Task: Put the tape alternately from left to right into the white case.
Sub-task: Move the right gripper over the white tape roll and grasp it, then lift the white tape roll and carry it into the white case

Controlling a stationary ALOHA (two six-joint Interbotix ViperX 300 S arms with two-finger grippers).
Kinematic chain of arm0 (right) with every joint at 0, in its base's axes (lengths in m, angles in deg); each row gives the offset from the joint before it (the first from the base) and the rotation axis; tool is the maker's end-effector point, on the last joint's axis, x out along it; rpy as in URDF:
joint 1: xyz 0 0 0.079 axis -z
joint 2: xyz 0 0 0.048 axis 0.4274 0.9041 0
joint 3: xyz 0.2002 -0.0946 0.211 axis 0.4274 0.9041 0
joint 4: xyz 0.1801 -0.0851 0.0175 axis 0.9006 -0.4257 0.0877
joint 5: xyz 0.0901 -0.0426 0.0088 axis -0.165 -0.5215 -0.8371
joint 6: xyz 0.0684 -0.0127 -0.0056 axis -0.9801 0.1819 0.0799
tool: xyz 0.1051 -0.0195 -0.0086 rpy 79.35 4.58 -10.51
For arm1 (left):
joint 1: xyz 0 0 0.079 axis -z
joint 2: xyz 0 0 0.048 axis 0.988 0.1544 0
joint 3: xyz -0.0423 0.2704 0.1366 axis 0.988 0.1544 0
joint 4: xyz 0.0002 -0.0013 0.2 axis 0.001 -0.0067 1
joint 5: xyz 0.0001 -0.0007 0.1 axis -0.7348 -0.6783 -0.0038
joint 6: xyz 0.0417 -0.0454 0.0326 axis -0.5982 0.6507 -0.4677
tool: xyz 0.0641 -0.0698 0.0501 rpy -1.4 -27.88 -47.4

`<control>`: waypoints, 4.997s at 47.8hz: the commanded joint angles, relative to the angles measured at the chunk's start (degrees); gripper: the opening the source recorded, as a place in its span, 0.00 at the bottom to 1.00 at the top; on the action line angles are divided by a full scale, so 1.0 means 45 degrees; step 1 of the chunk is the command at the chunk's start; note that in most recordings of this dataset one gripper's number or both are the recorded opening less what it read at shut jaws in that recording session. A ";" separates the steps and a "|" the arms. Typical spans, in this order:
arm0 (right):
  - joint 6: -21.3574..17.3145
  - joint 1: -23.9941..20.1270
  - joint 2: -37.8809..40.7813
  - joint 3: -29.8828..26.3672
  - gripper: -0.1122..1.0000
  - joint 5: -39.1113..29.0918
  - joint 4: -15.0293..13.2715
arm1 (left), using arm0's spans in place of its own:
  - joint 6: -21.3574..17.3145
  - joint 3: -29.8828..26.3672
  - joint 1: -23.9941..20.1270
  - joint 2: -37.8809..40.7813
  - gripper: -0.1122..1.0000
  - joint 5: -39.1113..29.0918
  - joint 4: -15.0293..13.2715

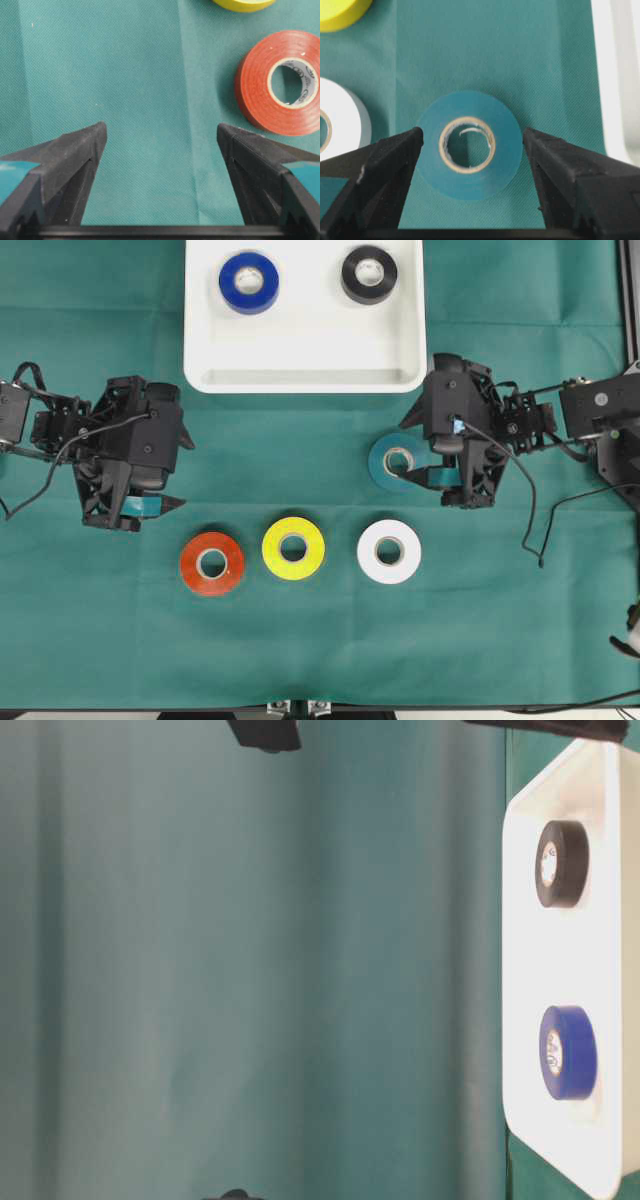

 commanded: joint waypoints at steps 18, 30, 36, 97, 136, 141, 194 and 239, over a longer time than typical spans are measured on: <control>-0.0039 -0.0449 -0.0234 -0.0254 0.86 -0.0195 0.0020 | 0.0039 -0.0156 0.0039 -0.0195 0.80 0.0098 0.0000; -0.0488 -0.1035 -0.0215 -0.0449 0.86 -0.0215 0.0020 | 0.0020 -0.0176 0.0039 -0.0176 0.80 0.0098 0.0000; -0.0840 -0.1387 -0.0215 -0.0488 0.86 -0.0215 0.0020 | 0.0020 -0.0176 0.0039 -0.0156 0.80 0.0098 0.0000; -0.1641 -0.2617 0.1934 -0.1797 0.85 -0.0215 0.0020 | 0.0020 -0.0215 0.0039 -0.0117 0.80 0.0098 -0.0020; -0.1641 -0.2773 0.3555 -0.2344 0.85 -0.0156 0.0020 | 0.0020 -0.0215 0.0039 -0.0117 0.80 0.0098 -0.0020; -0.1641 -0.2773 0.3555 -0.2344 0.85 -0.0195 0.0020 | 0.0020 -0.0215 0.0039 -0.0117 0.80 0.0098 -0.0020; -0.1641 -0.2793 0.1602 -0.3125 0.39 -0.2227 0.0000 | 0.0039 -0.0234 0.0020 -0.0098 0.80 0.0039 -0.0020; -0.1582 0.1699 0.1660 -0.4199 0.39 -0.2539 -0.3145 | 0.0039 -0.0254 0.0039 -0.0117 0.79 0.0098 -0.0020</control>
